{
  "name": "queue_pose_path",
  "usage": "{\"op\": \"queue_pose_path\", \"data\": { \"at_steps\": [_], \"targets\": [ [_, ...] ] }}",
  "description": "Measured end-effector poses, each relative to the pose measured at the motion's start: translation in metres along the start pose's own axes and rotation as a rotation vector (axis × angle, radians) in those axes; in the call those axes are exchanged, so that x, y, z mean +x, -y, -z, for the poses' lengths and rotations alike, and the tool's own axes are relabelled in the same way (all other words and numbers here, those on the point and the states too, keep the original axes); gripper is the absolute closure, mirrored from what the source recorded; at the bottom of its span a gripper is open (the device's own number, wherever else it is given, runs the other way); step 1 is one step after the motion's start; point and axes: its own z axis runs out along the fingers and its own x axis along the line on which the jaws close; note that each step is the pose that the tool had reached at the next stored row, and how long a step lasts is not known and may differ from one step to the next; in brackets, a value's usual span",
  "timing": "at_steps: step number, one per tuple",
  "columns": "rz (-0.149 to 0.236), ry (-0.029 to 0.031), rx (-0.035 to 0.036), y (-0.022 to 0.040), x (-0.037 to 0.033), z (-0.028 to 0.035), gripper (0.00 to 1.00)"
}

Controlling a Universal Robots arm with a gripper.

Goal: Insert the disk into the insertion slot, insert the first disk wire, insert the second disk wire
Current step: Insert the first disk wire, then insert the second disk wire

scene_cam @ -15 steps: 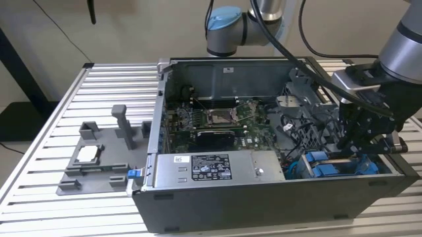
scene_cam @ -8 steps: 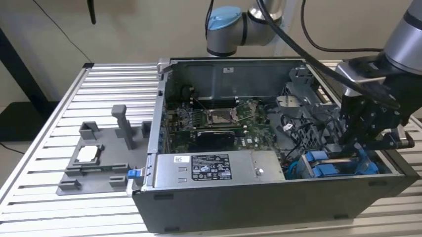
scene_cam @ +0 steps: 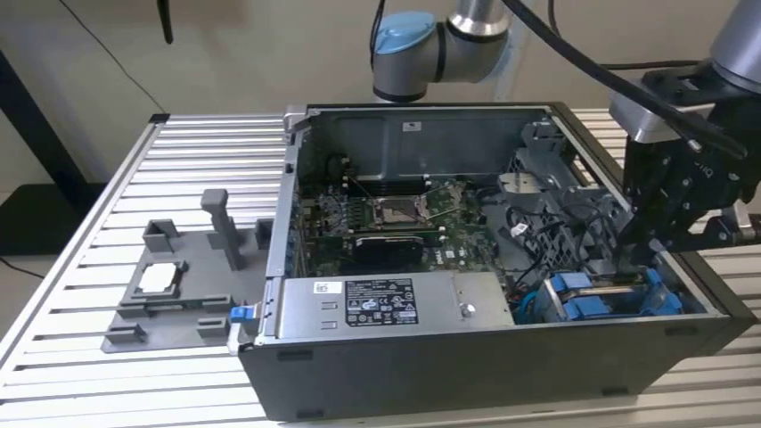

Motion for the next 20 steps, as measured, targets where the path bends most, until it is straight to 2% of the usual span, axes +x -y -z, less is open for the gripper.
{"op": "queue_pose_path", "data": {
  "at_steps": [5,11,14,18,20],
  "targets": [
    [0.0,-0.0004,0.0003,-0.0035,-0.0113,0.0043,0.73],
    [0.002,-0.0015,0.0015,-0.0095,-0.0235,0.0056,0.73],
    [0.005,-0.0019,0.0025,-0.0123,-0.0268,0.0061,0.73],
    [0.009,-0.002,0.0164,-0.0161,-0.0288,0.0061,0.73],
    [0.011,-0.002,0.0212,-0.0183,-0.0295,0.0063,0.73]
  ]
}}
